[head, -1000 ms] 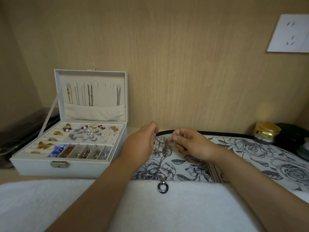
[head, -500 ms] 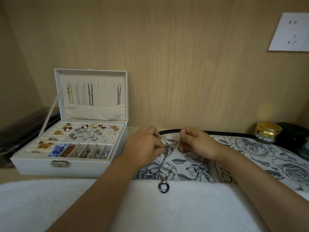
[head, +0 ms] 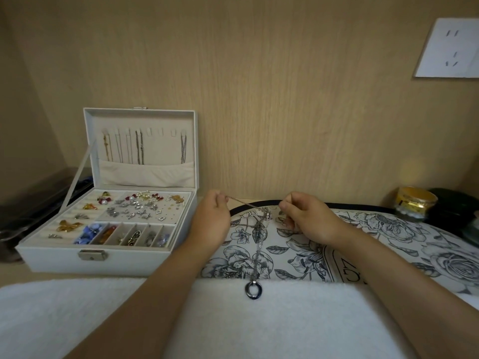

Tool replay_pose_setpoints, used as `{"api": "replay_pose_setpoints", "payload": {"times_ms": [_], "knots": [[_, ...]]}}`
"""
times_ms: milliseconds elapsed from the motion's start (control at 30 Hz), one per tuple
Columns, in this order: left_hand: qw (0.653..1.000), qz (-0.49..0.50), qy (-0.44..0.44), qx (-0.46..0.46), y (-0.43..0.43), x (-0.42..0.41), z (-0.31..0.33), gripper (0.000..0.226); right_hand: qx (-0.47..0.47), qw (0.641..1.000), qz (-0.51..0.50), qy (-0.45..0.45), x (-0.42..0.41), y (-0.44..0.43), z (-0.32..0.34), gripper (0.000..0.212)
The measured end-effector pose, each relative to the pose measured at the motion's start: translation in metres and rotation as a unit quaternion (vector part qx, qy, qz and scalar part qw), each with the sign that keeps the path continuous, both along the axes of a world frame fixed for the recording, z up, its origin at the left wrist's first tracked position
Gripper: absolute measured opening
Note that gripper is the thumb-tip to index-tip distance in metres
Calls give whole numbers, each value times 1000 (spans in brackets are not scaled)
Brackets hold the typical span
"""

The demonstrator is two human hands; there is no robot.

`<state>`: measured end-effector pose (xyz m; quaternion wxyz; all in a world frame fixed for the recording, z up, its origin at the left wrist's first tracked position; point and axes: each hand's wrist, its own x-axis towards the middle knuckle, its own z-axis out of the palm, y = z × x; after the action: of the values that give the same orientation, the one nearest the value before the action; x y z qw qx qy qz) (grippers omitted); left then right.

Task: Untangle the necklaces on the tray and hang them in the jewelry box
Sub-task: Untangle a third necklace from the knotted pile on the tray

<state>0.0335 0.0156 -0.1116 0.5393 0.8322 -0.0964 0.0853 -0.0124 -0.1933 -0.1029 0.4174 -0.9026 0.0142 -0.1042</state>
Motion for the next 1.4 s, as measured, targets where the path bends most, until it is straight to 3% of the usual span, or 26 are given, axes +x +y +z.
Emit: {"api": "replay_pose_setpoints", "payload": {"times_ms": [67,133,200,267,333,433,500,567,767,933,1167,1400], "knots": [[988,41,-85,125,2,2,-2,22,-6,1000,-23,-8,1,-1,-1,27],[950,59,-149,266,2,2,-3,17,-11,999,-44,-21,1,-2,-2,25],[905,52,-163,390,1,2,-3,19,-7,998,-56,-27,1,-2,-2,23],[875,34,-163,454,1,2,-4,26,18,998,-45,-28,0,-1,1,22],[882,18,-191,431,0,1,-3,26,61,997,-23,-33,-1,2,4,20],[923,-64,-252,285,-8,0,-4,26,94,994,14,-49,-4,6,10,17],[951,-171,-190,176,-18,-6,-5,36,114,991,38,-59,-6,10,14,18],[957,-251,-86,117,-26,-14,-5,37,139,986,56,-68,-10,13,19,19],[970,-236,35,-36,-27,-14,-3,21,122,989,18,-80,-5,6,13,18],[977,-203,41,-60,-24,-14,-5,22,70,992,34,-97,-2,-3,6,5],[981,-192,13,-35,-22,-10,-2,25,-35,990,68,-115,-3,-5,10,36],[979,-191,-47,60,-15,-7,-1,21,-117,990,75,-35,-6,-1,14,20]]}}
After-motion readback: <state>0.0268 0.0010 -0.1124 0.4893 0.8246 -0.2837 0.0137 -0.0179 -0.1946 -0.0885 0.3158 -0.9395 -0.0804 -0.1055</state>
